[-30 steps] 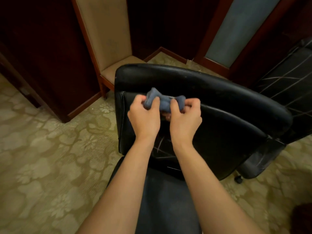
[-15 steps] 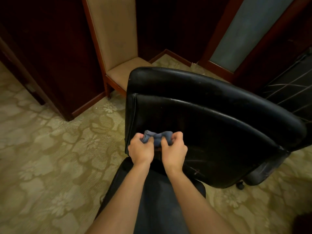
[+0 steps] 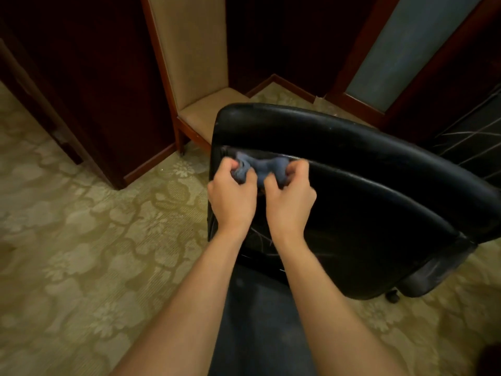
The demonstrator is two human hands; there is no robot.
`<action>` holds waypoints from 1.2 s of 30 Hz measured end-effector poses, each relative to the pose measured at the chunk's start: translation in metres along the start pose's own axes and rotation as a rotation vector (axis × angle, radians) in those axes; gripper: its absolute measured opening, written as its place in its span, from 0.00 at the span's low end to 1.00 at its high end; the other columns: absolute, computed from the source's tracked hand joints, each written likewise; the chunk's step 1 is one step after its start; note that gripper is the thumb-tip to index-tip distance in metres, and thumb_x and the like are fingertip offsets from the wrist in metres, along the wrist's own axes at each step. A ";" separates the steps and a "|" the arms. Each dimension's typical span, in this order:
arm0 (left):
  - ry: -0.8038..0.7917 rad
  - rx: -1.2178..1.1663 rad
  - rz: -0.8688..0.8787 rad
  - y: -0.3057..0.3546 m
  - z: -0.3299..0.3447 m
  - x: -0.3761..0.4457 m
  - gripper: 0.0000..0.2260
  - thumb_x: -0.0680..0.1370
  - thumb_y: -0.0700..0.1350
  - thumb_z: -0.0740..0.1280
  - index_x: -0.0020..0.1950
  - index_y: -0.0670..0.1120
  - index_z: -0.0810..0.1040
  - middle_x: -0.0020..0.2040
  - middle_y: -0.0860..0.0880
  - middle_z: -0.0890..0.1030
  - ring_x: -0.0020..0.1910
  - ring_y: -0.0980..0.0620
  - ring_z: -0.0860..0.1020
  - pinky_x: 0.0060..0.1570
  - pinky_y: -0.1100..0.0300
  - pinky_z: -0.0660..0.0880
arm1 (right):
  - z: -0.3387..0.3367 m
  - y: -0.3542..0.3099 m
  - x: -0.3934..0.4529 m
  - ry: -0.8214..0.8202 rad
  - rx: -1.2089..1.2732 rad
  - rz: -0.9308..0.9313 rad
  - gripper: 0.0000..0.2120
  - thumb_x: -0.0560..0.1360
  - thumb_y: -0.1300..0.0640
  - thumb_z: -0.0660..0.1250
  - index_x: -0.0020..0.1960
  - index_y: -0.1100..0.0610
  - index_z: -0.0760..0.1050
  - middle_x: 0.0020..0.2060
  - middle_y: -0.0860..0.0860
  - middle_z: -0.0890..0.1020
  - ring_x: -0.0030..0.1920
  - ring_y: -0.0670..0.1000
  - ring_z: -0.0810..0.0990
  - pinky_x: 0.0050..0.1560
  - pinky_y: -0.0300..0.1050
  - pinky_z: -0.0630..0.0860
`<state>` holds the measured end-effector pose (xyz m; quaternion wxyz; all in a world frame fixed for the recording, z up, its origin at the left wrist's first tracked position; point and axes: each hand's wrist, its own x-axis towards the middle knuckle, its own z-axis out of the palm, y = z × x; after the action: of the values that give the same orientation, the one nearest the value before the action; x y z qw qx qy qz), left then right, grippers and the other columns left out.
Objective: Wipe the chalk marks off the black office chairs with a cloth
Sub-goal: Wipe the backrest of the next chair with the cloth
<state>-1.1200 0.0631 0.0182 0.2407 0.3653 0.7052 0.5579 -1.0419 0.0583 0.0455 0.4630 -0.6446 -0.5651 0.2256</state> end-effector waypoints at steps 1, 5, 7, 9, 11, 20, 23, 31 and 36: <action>-0.016 0.025 -0.033 -0.013 0.000 -0.007 0.09 0.75 0.45 0.70 0.41 0.55 0.71 0.40 0.52 0.80 0.46 0.44 0.79 0.44 0.48 0.78 | 0.003 0.011 -0.010 -0.015 -0.011 0.040 0.11 0.75 0.61 0.70 0.52 0.51 0.71 0.41 0.45 0.78 0.41 0.41 0.81 0.42 0.40 0.81; -0.078 0.032 -0.288 -0.063 0.004 -0.027 0.12 0.75 0.43 0.73 0.37 0.52 0.72 0.37 0.49 0.80 0.43 0.43 0.81 0.42 0.49 0.78 | 0.016 0.057 -0.041 -0.076 -0.048 0.225 0.09 0.76 0.61 0.69 0.52 0.53 0.71 0.41 0.46 0.79 0.41 0.47 0.81 0.45 0.53 0.81; -0.083 0.006 -0.371 -0.070 0.003 -0.030 0.10 0.75 0.43 0.73 0.37 0.50 0.74 0.37 0.49 0.81 0.42 0.45 0.82 0.40 0.52 0.78 | 0.019 0.066 -0.047 -0.106 -0.074 0.246 0.08 0.76 0.60 0.69 0.52 0.54 0.71 0.41 0.47 0.80 0.41 0.48 0.81 0.45 0.55 0.81; -0.057 -0.011 -0.369 -0.065 -0.001 -0.030 0.08 0.75 0.44 0.73 0.39 0.51 0.76 0.37 0.50 0.82 0.40 0.50 0.82 0.39 0.55 0.75 | 0.018 0.060 -0.047 -0.099 -0.043 0.208 0.08 0.77 0.58 0.70 0.52 0.53 0.72 0.40 0.48 0.81 0.39 0.47 0.82 0.43 0.53 0.81; -0.053 -0.103 -0.315 -0.050 -0.004 -0.022 0.06 0.75 0.46 0.73 0.41 0.51 0.77 0.38 0.51 0.82 0.39 0.52 0.81 0.40 0.54 0.77 | 0.011 0.042 -0.037 -0.054 0.032 0.129 0.07 0.77 0.56 0.70 0.52 0.54 0.73 0.37 0.48 0.81 0.36 0.44 0.82 0.40 0.47 0.82; 0.041 -0.214 -0.167 -0.047 0.005 -0.020 0.07 0.76 0.45 0.71 0.42 0.52 0.74 0.38 0.51 0.80 0.36 0.55 0.77 0.37 0.58 0.73 | 0.006 0.043 -0.028 -0.108 0.071 0.096 0.08 0.78 0.56 0.70 0.52 0.56 0.72 0.37 0.48 0.81 0.37 0.41 0.81 0.37 0.35 0.79; 0.081 -0.105 -0.169 -0.075 0.013 -0.037 0.05 0.76 0.45 0.71 0.45 0.51 0.75 0.40 0.52 0.81 0.39 0.53 0.80 0.38 0.56 0.76 | 0.014 0.073 -0.042 -0.093 0.007 0.167 0.08 0.77 0.57 0.70 0.50 0.56 0.71 0.36 0.48 0.80 0.35 0.43 0.81 0.34 0.37 0.78; 0.115 0.031 -0.253 -0.137 0.027 -0.078 0.05 0.78 0.44 0.69 0.50 0.50 0.74 0.38 0.61 0.76 0.40 0.66 0.77 0.37 0.72 0.68 | 0.041 0.130 -0.084 -0.088 -0.020 0.410 0.09 0.77 0.60 0.69 0.46 0.56 0.69 0.32 0.48 0.78 0.30 0.39 0.78 0.31 0.33 0.74; -0.027 -0.006 -0.687 -0.184 0.031 -0.083 0.06 0.78 0.43 0.70 0.54 0.47 0.78 0.48 0.50 0.81 0.48 0.50 0.80 0.48 0.55 0.78 | 0.059 0.164 -0.103 -0.048 0.132 0.861 0.09 0.78 0.63 0.68 0.46 0.54 0.69 0.43 0.54 0.81 0.41 0.48 0.82 0.39 0.39 0.79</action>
<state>-1.0912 -0.0032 -0.1731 0.4248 0.1131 0.7822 0.4415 -1.0308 -0.0074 -0.1461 0.3538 -0.7849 -0.2395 0.4487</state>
